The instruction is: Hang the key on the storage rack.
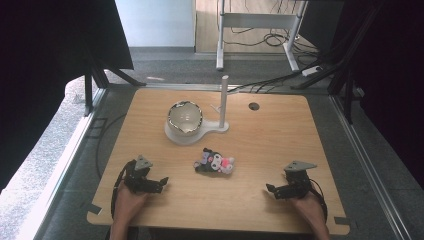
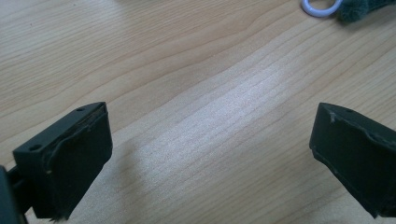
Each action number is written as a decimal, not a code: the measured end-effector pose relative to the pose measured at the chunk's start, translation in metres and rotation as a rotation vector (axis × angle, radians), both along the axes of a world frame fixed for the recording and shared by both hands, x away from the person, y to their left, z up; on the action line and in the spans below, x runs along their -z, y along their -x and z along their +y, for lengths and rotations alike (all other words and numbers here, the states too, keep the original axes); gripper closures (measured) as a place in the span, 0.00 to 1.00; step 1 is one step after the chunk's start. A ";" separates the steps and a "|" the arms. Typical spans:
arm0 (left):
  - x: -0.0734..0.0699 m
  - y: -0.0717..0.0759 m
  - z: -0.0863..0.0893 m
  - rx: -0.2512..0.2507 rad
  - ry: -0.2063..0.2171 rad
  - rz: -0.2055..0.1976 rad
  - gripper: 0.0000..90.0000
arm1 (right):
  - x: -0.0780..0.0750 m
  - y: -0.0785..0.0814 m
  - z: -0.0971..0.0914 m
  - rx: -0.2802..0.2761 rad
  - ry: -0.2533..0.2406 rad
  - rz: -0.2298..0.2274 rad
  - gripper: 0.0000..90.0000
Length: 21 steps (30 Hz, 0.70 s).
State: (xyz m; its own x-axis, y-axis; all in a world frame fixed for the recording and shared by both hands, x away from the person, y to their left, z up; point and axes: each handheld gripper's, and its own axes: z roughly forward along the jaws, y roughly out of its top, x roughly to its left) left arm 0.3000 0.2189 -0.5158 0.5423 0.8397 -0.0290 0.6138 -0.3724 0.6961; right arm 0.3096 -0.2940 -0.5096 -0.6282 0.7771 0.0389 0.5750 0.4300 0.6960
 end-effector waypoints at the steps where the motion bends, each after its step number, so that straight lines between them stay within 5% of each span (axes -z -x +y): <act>1: 0.001 0.000 0.000 -0.001 0.000 0.001 0.00 | -0.001 0.000 0.001 -0.002 -0.004 -0.001 0.01; 21: 0.006 -0.003 0.002 0.001 0.004 0.024 0.00 | -0.023 -0.017 0.018 -0.086 0.059 0.030 0.02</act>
State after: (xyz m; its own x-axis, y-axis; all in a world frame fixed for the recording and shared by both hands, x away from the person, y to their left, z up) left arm 0.3033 0.2206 -0.5219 0.5418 0.8393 -0.0457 0.6301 -0.3696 0.6829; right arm 0.3269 -0.2756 -0.4871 -0.6920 0.7218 0.0144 0.5546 0.5187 0.6507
